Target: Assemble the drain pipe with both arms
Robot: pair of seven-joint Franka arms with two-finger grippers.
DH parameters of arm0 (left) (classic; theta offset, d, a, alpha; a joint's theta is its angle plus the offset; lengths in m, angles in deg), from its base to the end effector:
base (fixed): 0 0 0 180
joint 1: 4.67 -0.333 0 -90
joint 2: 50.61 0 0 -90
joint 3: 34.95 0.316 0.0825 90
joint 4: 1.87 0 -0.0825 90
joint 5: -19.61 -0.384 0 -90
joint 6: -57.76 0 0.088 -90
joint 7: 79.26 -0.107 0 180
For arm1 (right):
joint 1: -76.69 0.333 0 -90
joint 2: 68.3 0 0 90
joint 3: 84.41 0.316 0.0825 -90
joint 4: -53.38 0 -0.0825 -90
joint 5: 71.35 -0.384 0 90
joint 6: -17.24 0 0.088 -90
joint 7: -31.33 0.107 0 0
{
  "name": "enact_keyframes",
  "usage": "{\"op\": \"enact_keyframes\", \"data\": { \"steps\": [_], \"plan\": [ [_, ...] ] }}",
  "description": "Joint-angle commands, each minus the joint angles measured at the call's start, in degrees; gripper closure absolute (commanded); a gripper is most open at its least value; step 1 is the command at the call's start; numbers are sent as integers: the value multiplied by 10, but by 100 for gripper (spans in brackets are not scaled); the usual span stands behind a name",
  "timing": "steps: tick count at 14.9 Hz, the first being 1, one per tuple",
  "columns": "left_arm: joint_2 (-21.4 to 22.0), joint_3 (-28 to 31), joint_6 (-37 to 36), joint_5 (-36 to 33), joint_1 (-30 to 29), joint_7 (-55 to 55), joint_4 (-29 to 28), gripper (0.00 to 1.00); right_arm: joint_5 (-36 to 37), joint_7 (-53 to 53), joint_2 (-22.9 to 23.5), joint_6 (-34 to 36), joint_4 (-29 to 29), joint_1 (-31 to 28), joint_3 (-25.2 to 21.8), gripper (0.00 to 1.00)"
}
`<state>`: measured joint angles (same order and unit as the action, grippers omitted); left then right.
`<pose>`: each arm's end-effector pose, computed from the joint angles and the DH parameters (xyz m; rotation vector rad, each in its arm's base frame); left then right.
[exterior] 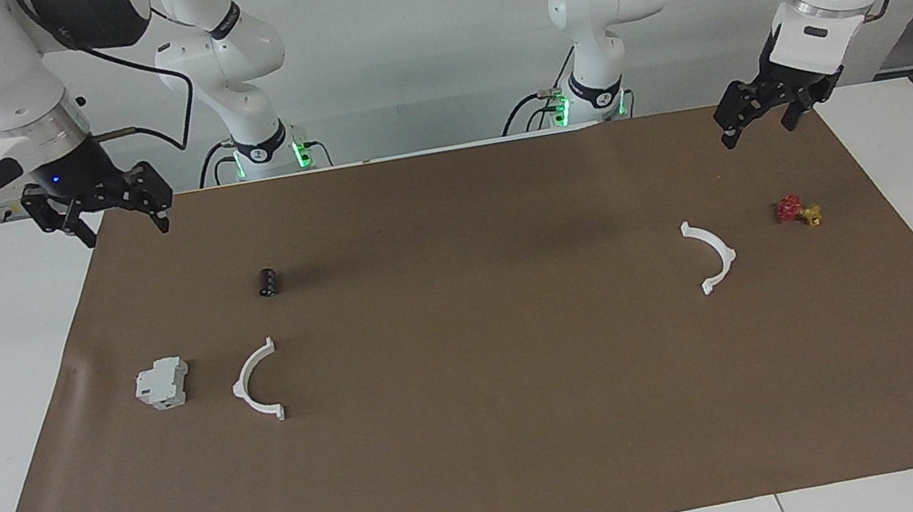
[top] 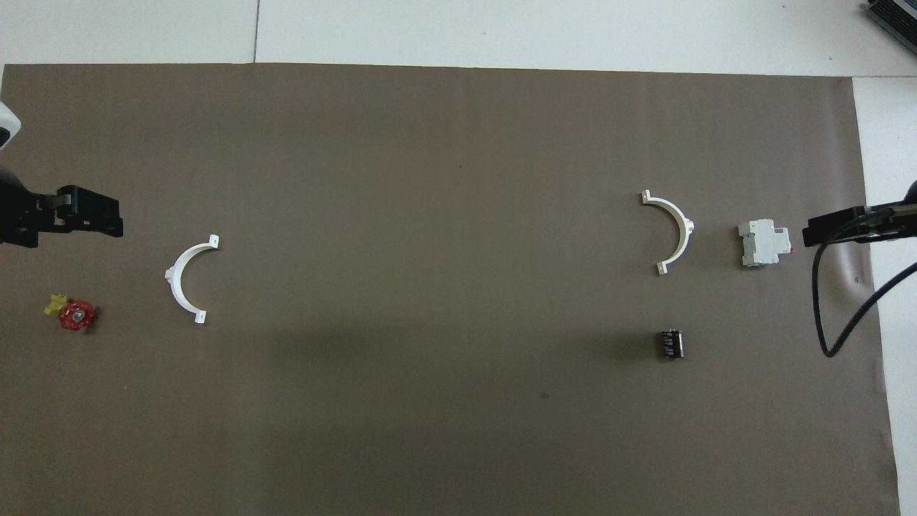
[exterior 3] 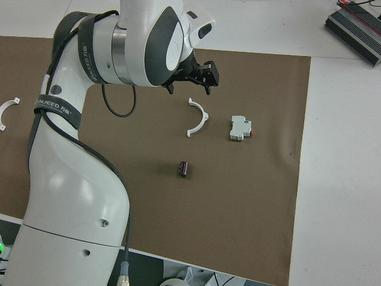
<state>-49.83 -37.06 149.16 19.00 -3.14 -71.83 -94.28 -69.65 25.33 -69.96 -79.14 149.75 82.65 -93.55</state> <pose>0.5509 -0.0341 0.6143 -3.1284 -0.1031 0.0046 0.5529 -0.0348 0.5974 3.1131 0.0811 0.0416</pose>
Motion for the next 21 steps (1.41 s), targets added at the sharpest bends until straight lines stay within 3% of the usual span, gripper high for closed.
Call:
{"op": "enact_keyframes", "data": {
  "steps": [1,4,8,12,15,18,20,21],
  "plan": [
    [8,3,7,8,1,-7,-7,0,-27,-32,38,-73,43,-15,2,0],
    [9,3,7,8,1,-7,-7,0,-61,-116,114,-176,64,-14,2,0],
    [8,3,7,8,1,-7,-7,0,-78,-166,167,-339,142,-3,3,0],
    [9,3,7,8,1,-7,-7,0,-115,-195,211,-374,144,4,7,0],
    [8,3,7,8,1,-7,-8,0,-131,-237,219,-412,170,-4,7,1],
    [9,3,8,8,1,-7,-8,0,-134,-238,229,-437,179,-3,7,10],
    [8,3,7,8,1,-7,-8,0,-134,-242,231,-439,179,1,7,20],
    [9,3,7,8,1,-7,-8,0,-134,-261,234,-439,179,1,7,31]
  ]
}}
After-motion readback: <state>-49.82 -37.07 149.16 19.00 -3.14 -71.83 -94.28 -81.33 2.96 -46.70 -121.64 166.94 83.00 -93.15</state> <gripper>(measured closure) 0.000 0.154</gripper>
